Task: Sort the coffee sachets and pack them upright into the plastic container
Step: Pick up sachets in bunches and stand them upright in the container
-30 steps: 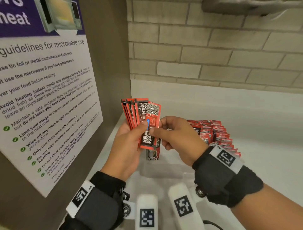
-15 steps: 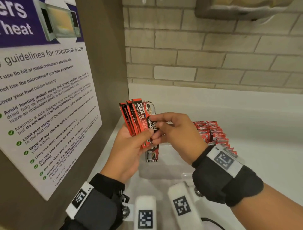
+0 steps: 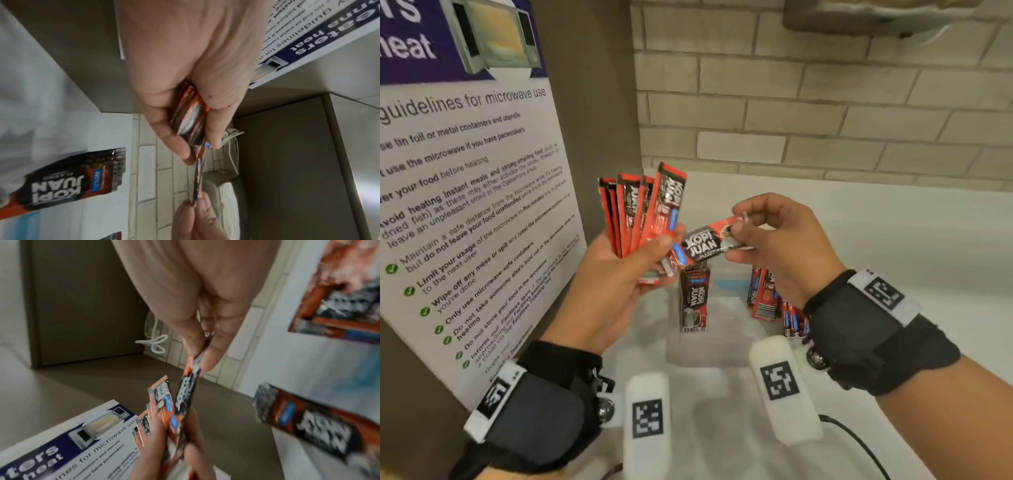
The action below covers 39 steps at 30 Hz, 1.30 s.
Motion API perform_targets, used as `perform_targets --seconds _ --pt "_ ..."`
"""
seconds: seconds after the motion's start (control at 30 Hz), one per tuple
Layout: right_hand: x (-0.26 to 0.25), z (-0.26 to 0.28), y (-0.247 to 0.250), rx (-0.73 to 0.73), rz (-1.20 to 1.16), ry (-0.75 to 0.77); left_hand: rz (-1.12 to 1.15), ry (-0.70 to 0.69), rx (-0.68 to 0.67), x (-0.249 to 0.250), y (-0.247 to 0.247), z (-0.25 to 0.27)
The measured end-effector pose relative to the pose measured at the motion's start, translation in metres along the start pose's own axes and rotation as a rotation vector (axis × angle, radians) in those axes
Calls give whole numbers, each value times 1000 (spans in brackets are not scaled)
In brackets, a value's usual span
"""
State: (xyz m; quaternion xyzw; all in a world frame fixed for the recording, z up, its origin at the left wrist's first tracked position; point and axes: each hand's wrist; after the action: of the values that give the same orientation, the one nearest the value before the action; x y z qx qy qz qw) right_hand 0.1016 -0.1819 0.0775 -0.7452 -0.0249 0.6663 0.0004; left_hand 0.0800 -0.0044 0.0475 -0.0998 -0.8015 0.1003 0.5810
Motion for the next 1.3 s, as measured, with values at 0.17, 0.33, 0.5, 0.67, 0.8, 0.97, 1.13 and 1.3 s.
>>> perform_targets --seconds 0.17,0.33,0.5,0.67,0.8,0.97,1.13,1.3 --pt "18 9 -12 -5 -198 -174 -87 -117 101 0 1 -5" --pt "19 8 -1 -127 658 81 -323 -151 -49 0 0 -7" --pt "28 -3 6 -239 804 7 -300 -135 -38 -10 -6 -8" --pt "53 -15 11 -288 736 -278 -202 -65 148 -18 9 -6" --pt "67 -20 -2 -310 758 -347 -189 -29 157 -26 14 0" --pt "71 -27 -9 -304 879 -342 -152 27 201 -42 15 9" --pt "72 -23 -10 -339 891 -368 -119 119 281 -60 14 8" --pt "69 -16 -11 -414 934 -372 -103 235 235 -72 11 13"
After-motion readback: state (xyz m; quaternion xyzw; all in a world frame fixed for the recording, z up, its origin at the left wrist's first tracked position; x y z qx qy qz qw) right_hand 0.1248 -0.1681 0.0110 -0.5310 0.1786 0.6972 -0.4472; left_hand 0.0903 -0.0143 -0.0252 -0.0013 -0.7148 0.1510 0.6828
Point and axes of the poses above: each hand's wrist, its own z-axis away from the middle knuckle, its own y-axis out of the back of the hand, x = y × z, and after that the axes turned 5 degrees about -y, right-handed
